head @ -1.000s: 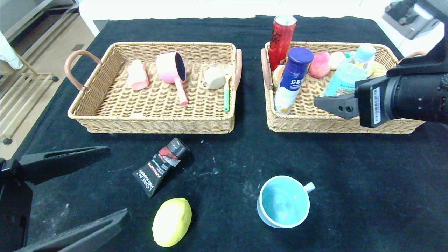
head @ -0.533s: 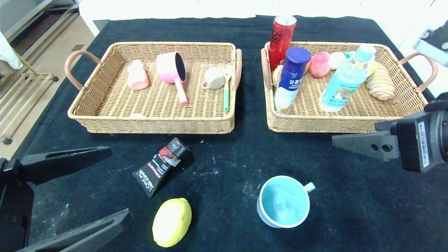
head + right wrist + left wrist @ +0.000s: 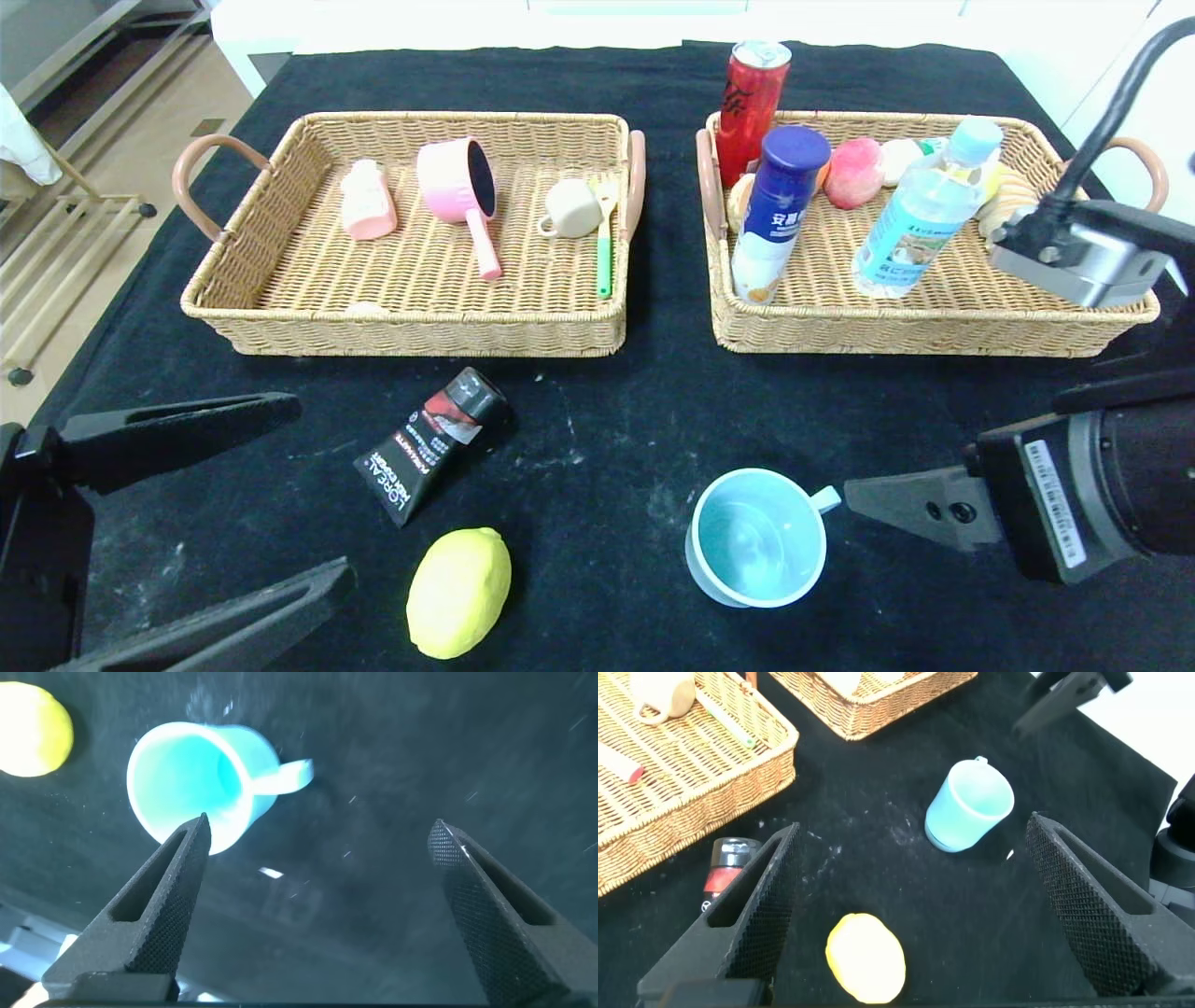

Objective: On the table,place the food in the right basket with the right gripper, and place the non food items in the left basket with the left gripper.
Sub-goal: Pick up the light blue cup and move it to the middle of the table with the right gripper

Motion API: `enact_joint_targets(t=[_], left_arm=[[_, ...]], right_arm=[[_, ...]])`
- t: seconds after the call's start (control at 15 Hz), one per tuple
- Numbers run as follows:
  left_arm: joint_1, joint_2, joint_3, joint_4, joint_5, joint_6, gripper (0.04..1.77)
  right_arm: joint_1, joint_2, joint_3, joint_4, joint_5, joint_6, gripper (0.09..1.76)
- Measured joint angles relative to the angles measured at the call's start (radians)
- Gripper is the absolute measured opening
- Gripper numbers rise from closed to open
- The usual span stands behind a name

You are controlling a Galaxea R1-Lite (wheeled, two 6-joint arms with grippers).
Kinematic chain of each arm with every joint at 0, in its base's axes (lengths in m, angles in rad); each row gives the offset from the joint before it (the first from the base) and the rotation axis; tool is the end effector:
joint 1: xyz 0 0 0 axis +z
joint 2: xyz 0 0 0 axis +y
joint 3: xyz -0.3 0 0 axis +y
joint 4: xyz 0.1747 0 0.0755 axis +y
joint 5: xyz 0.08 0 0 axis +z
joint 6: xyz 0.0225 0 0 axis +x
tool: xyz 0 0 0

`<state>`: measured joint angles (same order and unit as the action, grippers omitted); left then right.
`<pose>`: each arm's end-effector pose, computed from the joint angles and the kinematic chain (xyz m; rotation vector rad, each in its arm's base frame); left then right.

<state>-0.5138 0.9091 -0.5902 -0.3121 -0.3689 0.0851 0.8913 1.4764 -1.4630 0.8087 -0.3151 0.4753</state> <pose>0.0885 -0.0593 0.2529 0.0800 -0.0306 -0.8825 0.1414 0.1640 0.2975 -0.0276 0.7866 0.3626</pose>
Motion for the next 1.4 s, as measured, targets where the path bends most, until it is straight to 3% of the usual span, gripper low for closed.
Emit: enact_joint_targets(t=[0.2, 0.53, 1.4], left_arm=[[0.001, 0.000, -0.002, -0.002, 0.001, -0.001, 1.72], [0.000, -0.001, -0.003, -0.002, 0.001, 0.000, 1.72], [0.001, -0.008, -0.002, -0.003, 0.001, 0.000, 1.72]], right_arm=[[0.040, 0.070, -0.071, 0.063, -0.013, 0.061, 1.70], [0.077, 0.145, -0.091, 0.070, -0.079, 0.085, 1.70], [0.045, 0.266, -0.099, 0.062, -0.084, 0.118, 1.71]])
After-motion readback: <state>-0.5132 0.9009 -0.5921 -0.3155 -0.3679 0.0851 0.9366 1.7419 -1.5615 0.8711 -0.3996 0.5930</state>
